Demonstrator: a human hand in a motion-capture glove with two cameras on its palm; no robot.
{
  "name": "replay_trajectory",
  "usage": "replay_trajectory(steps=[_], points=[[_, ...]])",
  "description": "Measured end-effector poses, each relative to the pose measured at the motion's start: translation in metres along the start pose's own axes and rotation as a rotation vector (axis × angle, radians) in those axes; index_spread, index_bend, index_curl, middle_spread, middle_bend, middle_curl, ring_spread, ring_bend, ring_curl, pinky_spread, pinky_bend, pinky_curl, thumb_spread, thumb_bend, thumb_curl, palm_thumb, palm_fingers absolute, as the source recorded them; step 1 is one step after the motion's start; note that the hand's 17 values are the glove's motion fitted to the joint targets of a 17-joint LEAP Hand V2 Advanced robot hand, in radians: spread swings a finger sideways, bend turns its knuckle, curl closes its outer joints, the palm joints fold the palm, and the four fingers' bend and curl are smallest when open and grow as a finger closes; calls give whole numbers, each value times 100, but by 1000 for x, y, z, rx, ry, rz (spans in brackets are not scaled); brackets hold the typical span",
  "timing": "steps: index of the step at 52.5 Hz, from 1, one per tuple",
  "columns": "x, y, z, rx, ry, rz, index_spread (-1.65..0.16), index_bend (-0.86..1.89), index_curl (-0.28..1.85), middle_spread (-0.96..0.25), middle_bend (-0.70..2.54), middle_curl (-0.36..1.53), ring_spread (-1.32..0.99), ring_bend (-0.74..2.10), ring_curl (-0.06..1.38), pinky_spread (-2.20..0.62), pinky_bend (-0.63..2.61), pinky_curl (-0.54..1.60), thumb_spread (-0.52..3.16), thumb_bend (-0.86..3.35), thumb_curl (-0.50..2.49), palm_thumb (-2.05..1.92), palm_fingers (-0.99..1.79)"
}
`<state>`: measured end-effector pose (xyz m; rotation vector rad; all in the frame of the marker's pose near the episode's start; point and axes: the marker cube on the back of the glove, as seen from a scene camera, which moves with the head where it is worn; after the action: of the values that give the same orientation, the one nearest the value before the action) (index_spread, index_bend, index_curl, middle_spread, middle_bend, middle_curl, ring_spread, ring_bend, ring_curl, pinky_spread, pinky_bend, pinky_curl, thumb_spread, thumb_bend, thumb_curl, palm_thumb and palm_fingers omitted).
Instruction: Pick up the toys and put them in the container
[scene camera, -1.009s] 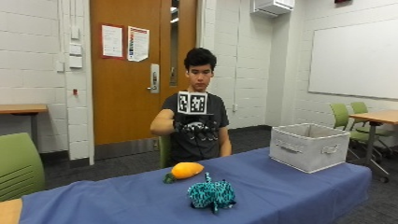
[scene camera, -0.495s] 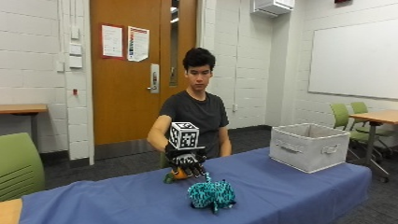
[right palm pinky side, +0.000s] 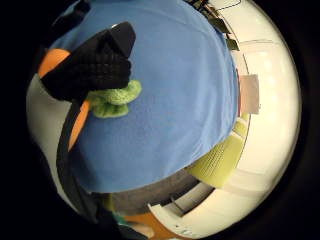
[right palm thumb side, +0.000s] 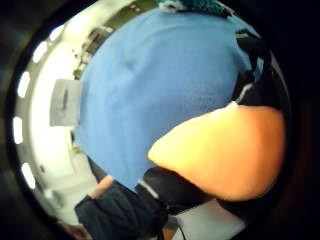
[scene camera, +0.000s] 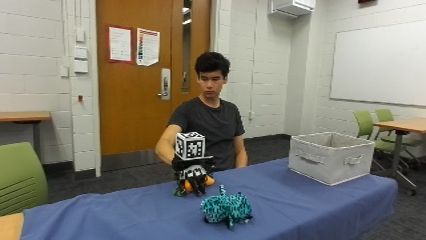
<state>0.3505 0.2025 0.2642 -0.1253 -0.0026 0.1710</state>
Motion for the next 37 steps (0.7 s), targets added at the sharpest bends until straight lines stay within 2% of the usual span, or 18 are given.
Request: replay_trajectory(steps=[1, 3, 8, 18, 24, 37], points=[[0, 0, -1, 2, -4, 2, -36, 83, 65, -13, 18, 34, -21, 25, 19, 2, 65, 34, 77, -9, 15, -10, 35], [-1, -1, -3, 3, -16, 8, -36, 83, 64, -14, 17, 33, -22, 25, 17, 2, 63, 32, 77, -9, 16, -11, 36], [-4, -4, -13, 20, -36, 40, -33, 86, 68, -23, 33, 38, -34, 53, 25, 0, 47, 28, 93, 2, 19, 7, 71], [-10, -10, -42, 48, 1, 81, -32, 78, 82, -34, 40, 44, -49, 77, 35, -14, 58, 32, 112, 24, 33, 47, 74], [-13, -21, -77, 96, 43, 79, -35, 58, 89, -38, 37, 44, -52, 87, 38, -29, 85, 38, 106, 28, 41, 59, 84], [-32, -47, -173, 178, 19, 98, -41, 27, 110, -45, 58, 53, -51, 100, 43, -41, 87, 39, 87, 27, 55, 67, 96]])
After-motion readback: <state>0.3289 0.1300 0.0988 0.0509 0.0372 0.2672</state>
